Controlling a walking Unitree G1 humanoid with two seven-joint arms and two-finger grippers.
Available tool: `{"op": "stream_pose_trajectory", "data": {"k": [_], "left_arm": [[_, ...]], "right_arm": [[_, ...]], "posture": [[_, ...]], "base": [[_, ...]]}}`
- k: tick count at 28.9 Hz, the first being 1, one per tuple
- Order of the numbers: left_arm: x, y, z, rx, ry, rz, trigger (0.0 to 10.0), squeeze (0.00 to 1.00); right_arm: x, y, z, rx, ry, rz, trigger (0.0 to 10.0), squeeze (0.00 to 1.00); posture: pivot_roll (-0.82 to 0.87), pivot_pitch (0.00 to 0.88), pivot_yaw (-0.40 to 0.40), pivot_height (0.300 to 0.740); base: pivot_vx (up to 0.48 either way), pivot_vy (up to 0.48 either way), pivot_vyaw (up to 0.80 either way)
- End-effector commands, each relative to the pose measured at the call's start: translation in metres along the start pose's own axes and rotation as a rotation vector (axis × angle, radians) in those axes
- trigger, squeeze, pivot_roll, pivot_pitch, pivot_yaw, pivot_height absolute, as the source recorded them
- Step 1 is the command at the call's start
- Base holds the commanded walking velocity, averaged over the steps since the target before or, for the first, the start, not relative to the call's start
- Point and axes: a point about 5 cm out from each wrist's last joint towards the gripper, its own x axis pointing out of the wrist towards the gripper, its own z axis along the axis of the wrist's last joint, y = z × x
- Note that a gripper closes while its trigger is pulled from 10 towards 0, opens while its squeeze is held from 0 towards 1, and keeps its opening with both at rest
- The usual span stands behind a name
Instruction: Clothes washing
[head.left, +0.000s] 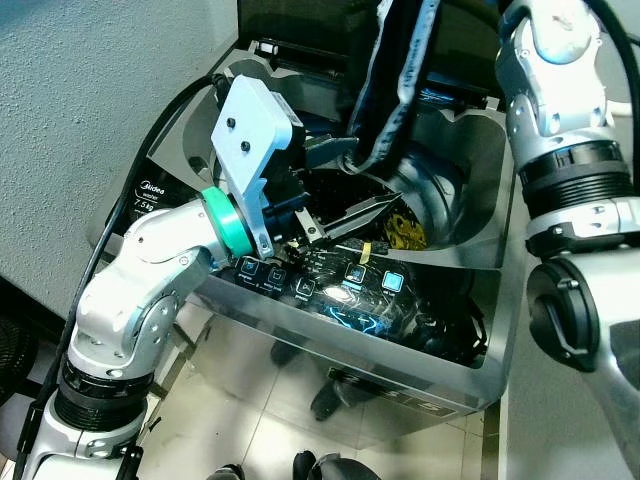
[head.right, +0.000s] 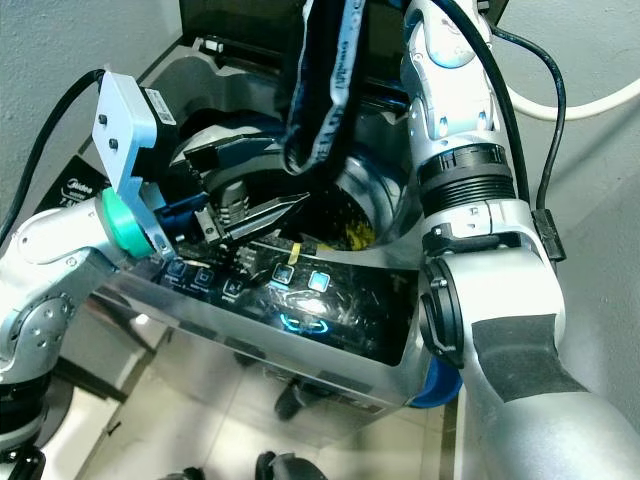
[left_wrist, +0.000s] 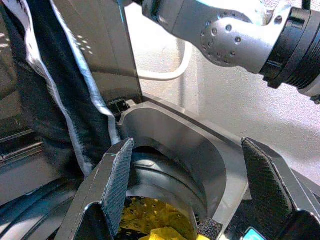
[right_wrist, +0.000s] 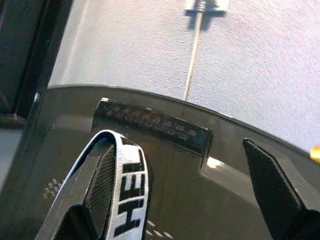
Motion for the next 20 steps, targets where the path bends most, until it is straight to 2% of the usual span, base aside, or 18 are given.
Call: {"op": "stream_pose_trajectory", "data": {"k": [1, 2, 3, 4, 7, 8, 9, 10, 11, 12, 13, 14, 15, 16, 17, 18, 19, 20], "left_arm": [[-0.001, -0.002, -0.003, 0.005, 0.011, 0.001, 10.0, 0.00], [-0.001, -0.001, -0.003, 0.007, 0.012, 0.004, 10.0, 0.00], [-0.001, -0.001, -0.003, 0.007, 0.012, 0.004, 10.0, 0.00], [-0.002, -0.001, -0.003, 0.008, 0.014, 0.005, 10.0, 0.00], [-0.003, -0.001, -0.003, 0.009, 0.015, 0.007, 10.0, 0.00], [-0.004, -0.001, -0.004, 0.009, 0.017, 0.007, 10.0, 0.00], [-0.004, -0.001, -0.004, 0.009, 0.017, 0.007, 10.0, 0.00], [-0.004, -0.001, -0.005, 0.008, 0.016, 0.005, 10.0, 0.00], [-0.004, -0.001, -0.005, 0.008, 0.016, 0.005, 10.0, 0.00], [-0.003, -0.001, -0.005, 0.008, 0.014, 0.001, 10.0, 0.00], [-0.003, -0.001, -0.005, 0.007, 0.010, -0.003, 10.0, 0.00], [-0.003, -0.001, -0.005, 0.007, 0.010, -0.003, 10.0, 0.00], [-0.002, -0.001, -0.004, 0.006, 0.008, -0.007, 10.0, 0.00], [-0.002, -0.001, -0.004, 0.006, 0.008, -0.007, 10.0, 0.00], [-0.001, -0.002, -0.004, 0.006, 0.006, -0.011, 10.0, 0.00], [-0.001, -0.002, -0.004, 0.007, 0.005, -0.014, 10.0, 0.00], [-0.001, -0.002, -0.004, 0.007, 0.005, -0.014, 10.0, 0.00], [-0.001, -0.002, -0.004, 0.008, 0.006, -0.014, 10.0, 0.00]], "right_arm": [[-0.004, 0.009, -0.004, -0.125, -0.011, 0.147, 10.0, 0.00], [-0.010, 0.011, -0.012, -0.192, 0.010, 0.261, 10.0, 0.00], [-0.010, 0.011, -0.012, -0.192, 0.010, 0.261, 10.0, 0.00], [-0.017, 0.009, -0.018, -0.221, 0.022, 0.357, 10.0, 0.00], [-0.020, 0.006, -0.022, -0.233, 0.028, 0.409, 10.0, 0.00], [-0.030, -0.005, -0.034, -0.280, 0.103, 0.575, 10.0, 0.00], [-0.030, -0.005, -0.034, -0.280, 0.103, 0.575, 10.0, 0.00], [-0.033, -0.006, -0.037, -0.346, 0.129, 0.651, 10.0, 0.00], [-0.033, -0.006, -0.037, -0.346, 0.129, 0.651, 10.0, 0.00], [-0.037, -0.004, -0.042, -0.452, 0.151, 0.730, 10.0, 0.00], [-0.040, 0.003, -0.048, -0.622, 0.159, 0.816, 10.0, 0.00], [-0.040, 0.003, -0.048, -0.622, 0.159, 0.816, 10.0, 0.00], [-0.045, 0.009, -0.053, -0.744, 0.160, 0.898, 10.0, 0.00], [-0.045, 0.009, -0.053, -0.744, 0.160, 0.898, 10.0, 0.00], [-0.048, 0.016, -0.056, -0.866, 0.143, 0.976, 10.0, 0.00], [-0.051, 0.022, -0.057, -0.916, 0.128, 1.045, 10.0, 0.00], [-0.051, 0.022, -0.057, -0.916, 0.128, 1.045, 10.0, 0.00], [-0.053, 0.024, -0.056, -0.945, 0.128, 1.114, 10.0, 0.00]], "posture": [[0.09, 0.089, -0.044, 0.740], [0.09, 0.089, -0.045, 0.740], [0.09, 0.089, -0.045, 0.740], [0.09, 0.088, -0.047, 0.740], [0.08, 0.088, -0.047, 0.740], [0.07, 0.084, -0.045, 0.740], [0.07, 0.084, -0.045, 0.740], [0.07, 0.081, -0.043, 0.740], [0.07, 0.081, -0.043, 0.740], [0.06, 0.077, -0.041, 0.740], [0.06, 0.076, -0.040, 0.740], [0.06, 0.076, -0.040, 0.740], [0.06, 0.076, -0.040, 0.740], [0.06, 0.076, -0.040, 0.740], [0.06, 0.073, -0.038, 0.740], [0.07, 0.068, -0.038, 0.740], [0.07, 0.068, -0.038, 0.740], [0.07, 0.066, -0.040, 0.740]], "base": [[0.000, 0.000, 0.00], [0.000, 0.000, 0.00], [0.000, 0.000, 0.00], [0.000, 0.000, 0.00], [0.000, 0.000, 0.00], [0.000, 0.000, 0.00], [0.000, 0.000, 0.00], [0.000, 0.000, 0.00], [0.000, 0.000, 0.00], [0.000, 0.000, 0.00], [0.000, 0.000, 0.00], [0.000, 0.000, 0.00], [0.000, 0.000, 0.00], [0.000, 0.000, 0.00], [0.000, 0.000, 0.00], [0.000, 0.000, 0.00], [0.000, 0.000, 0.00], [0.000, 0.000, 0.00]]}}
